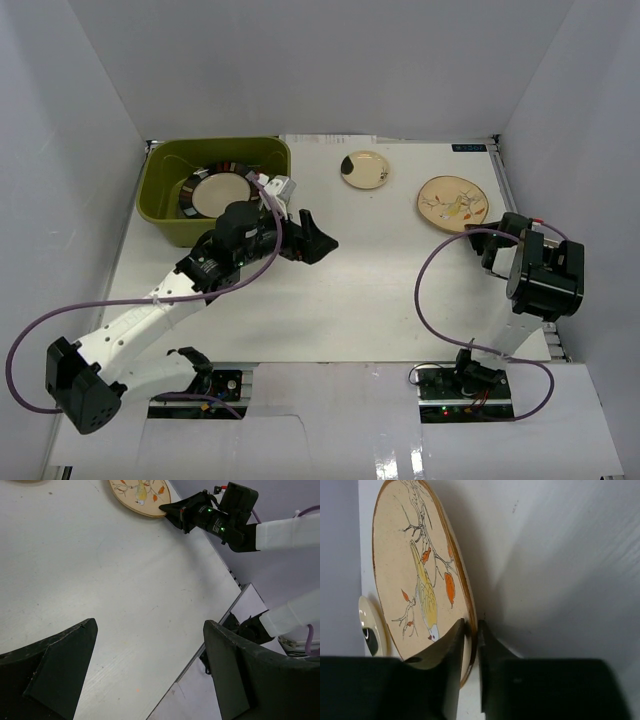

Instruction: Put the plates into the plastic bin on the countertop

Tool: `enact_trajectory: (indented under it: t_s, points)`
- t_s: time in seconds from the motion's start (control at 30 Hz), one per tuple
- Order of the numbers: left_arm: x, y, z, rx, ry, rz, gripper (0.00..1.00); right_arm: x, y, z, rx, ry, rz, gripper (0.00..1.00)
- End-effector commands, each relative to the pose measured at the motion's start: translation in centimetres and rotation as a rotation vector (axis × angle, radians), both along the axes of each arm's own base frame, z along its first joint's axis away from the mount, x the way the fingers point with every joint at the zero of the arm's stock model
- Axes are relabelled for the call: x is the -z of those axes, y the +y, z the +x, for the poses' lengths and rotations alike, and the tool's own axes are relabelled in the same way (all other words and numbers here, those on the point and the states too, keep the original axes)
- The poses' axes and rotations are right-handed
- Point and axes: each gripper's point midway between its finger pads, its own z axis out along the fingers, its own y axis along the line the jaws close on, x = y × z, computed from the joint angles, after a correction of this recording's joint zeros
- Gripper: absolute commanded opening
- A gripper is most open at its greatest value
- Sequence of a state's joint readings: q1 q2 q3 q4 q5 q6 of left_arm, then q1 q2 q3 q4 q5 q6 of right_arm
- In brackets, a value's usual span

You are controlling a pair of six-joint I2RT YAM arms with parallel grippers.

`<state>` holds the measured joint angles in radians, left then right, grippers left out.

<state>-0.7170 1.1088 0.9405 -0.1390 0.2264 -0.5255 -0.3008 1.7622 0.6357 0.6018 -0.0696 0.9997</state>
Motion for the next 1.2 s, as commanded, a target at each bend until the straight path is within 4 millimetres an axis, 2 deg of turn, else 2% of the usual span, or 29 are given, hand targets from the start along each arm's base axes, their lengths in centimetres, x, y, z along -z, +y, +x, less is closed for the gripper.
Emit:
enact_trajectory:
  t_s: [0.0, 0.03, 0.1, 0.13, 0.2, 0.23, 0.27, 0.3, 0.4, 0.43, 0.5, 0.53, 0.57, 0.6, 0.63, 0.67, 0.7, 0.73, 0.77, 0.8, 0.87, 0.9, 0.97, 1.0, 1.07, 1.1, 1.17]
  points:
    - [-1.7, 1.0, -1.8, 0.043, -0.072, -0.011, 0.98, -2.7, 0.1, 1.6, -0.003, -0.125, 0.026, 0.11]
    - [-2.2, 1.5, -2.0, 0.030, -0.085, -0.012, 0.98, -4.0, 0.0, 1.6, -0.002, -0.160, 0.014, 0.08]
    - [-2.6, 1.9, -2.2, 0.022, -0.090, -0.010, 0.98, -5.4, 0.0, 1.2, 0.008, -0.191, -0.007, 0.08]
    - [-3.0, 2.1, -2.3, 0.016, -0.102, -0.014, 0.98, -7.8, -0.1, 1.1, 0.004, -0.244, -0.039, 0.08]
    - [-3.9, 2.3, -2.4, 0.014, -0.115, -0.019, 0.98, -10.1, 0.1, 0.7, -0.002, -0.287, -0.072, 0.08]
    - [-4.5, 2.5, -2.5, 0.006, -0.127, -0.026, 0.98, -13.1, 0.7, 0.5, -0.027, -0.354, -0.106, 0.08]
    - [-5.4, 2.7, -2.5, 0.001, -0.143, -0.038, 0.98, -14.7, 1.2, 0.3, -0.043, -0.389, -0.122, 0.08]
    - [-5.8, 2.9, -2.6, -0.006, -0.147, -0.042, 0.98, -17.4, 1.8, -0.2, -0.058, -0.443, -0.145, 0.08]
    - [-8.4, 3.7, -2.9, -0.033, -0.192, -0.077, 0.98, -23.1, 4.6, -0.8, -0.130, -0.562, -0.211, 0.08]
    - [-9.2, 4.0, -3.0, -0.039, -0.210, -0.086, 0.98, -25.1, 6.6, -0.8, -0.174, -0.599, -0.216, 0.08]
    - [-10.8, 4.9, -3.4, -0.063, -0.246, -0.106, 0.98, -28.0, 8.7, -1.3, -0.225, -0.659, -0.239, 0.08]
    - [-11.6, 5.2, -3.6, -0.070, -0.262, -0.120, 0.98, -28.8, 11.4, -1.5, -0.292, -0.672, -0.228, 0.08]
    - [-12.2, 5.5, -3.8, -0.078, -0.274, -0.128, 0.98, -31.2, 12.6, -1.4, -0.318, -0.717, -0.248, 0.08]
    - [-13.0, 6.2, -4.1, -0.096, -0.292, -0.144, 0.98, -31.8, 14.4, -1.4, -0.357, -0.728, -0.244, 0.08]
    - [-13.6, 6.6, -4.3, -0.106, -0.304, -0.155, 0.98, -32.5, 17.6, -1.8, -0.425, -0.744, -0.227, 0.08]
    - [-13.9, 7.0, -4.5, -0.114, -0.311, -0.163, 0.98, -34.6, 19.0, -1.7, -0.451, -0.775, -0.227, 0.08]
    - [-14.6, 7.7, -4.8, -0.138, -0.328, -0.176, 0.98, -34.2, 22.3, -1.7, -0.524, -0.766, -0.214, 0.08]
    - [-14.9, 8.2, -4.9, -0.154, -0.335, -0.181, 0.98, -34.7, 23.9, -1.7, -0.553, -0.774, -0.209, 0.08]
    - [-15.3, 8.6, -5.0, -0.170, -0.344, -0.187, 0.98, -37.1, 25.4, -1.7, -0.561, -0.820, -0.206, 0.08]
    - [-15.4, 9.2, -4.9, -0.200, -0.347, -0.184, 0.98, -36.1, 28.8, -1.3, -0.622, -0.794, -0.207, 0.08]
    - [-16.5, 10.5, -5.1, -0.244, -0.374, -0.193, 0.98, -36.8, 31.9, -0.8, -0.654, -0.792, -0.209, 0.08]
    - [-16.6, 10.8, -5.2, -0.255, -0.376, -0.188, 0.98, -37.6, 35.3, -0.7, -0.708, -0.805, -0.202, 0.08]
    - [-17.2, 11.4, -5.3, -0.272, -0.395, -0.189, 0.98, -38.0, 38.4, -0.2, -0.734, -0.801, -0.205, 0.08]
    - [-17.5, 11.7, -5.5, -0.278, -0.400, -0.192, 0.98, -38.3, 41.5, 0.1, -0.773, -0.801, -0.193, 0.08]
    - [-17.9, 12.2, -5.6, -0.293, -0.416, -0.193, 0.98, -38.7, 44.5, 0.5, -0.810, -0.805, -0.184, 0.08]
    - [-17.9, 12.4, -5.6, -0.299, -0.417, -0.191, 0.98, -38.5, 47.4, 0.8, -0.844, -0.794, -0.181, 0.08]
    - [-18.1, 12.7, -5.7, -0.308, -0.423, -0.188, 0.98, -38.2, 50.0, 1.4, -0.868, -0.782, -0.178, 0.08]
